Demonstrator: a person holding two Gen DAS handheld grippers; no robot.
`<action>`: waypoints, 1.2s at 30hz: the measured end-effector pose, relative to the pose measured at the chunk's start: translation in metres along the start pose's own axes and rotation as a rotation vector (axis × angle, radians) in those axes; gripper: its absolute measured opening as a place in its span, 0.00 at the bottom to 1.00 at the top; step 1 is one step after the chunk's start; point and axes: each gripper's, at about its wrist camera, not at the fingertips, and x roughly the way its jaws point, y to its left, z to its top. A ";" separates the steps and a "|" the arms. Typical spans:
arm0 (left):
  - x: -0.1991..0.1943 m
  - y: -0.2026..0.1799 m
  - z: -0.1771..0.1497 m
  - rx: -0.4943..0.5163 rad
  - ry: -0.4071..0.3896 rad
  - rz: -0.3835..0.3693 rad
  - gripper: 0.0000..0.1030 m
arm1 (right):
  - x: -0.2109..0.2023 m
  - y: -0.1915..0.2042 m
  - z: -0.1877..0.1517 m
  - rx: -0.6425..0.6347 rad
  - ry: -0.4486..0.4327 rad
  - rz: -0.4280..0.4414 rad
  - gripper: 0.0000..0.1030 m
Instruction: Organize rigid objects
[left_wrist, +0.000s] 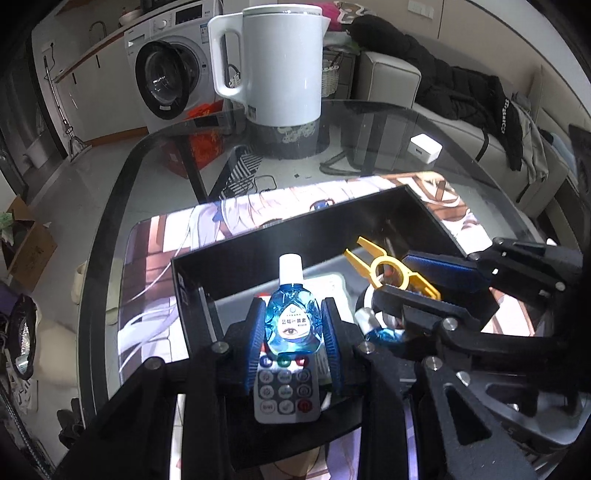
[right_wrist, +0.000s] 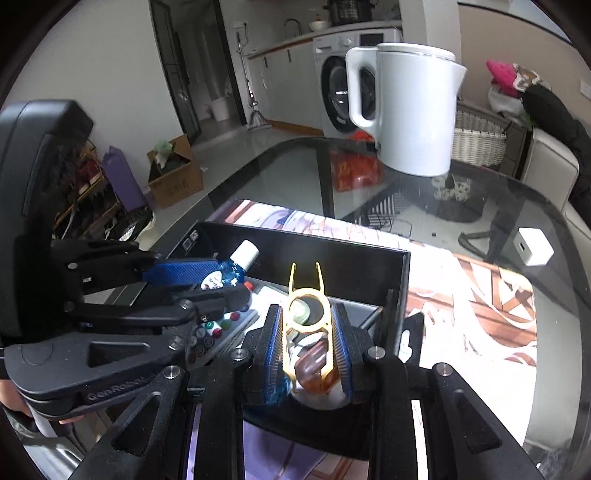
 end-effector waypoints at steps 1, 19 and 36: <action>0.001 0.000 -0.002 0.002 0.010 0.003 0.28 | 0.000 0.002 -0.002 -0.009 0.009 -0.004 0.26; -0.014 -0.015 -0.019 0.053 0.021 0.052 0.38 | -0.021 0.008 -0.020 0.054 0.108 0.005 0.28; -0.074 -0.010 -0.038 -0.006 -0.287 0.059 0.48 | -0.082 0.021 -0.035 0.095 -0.136 -0.055 0.69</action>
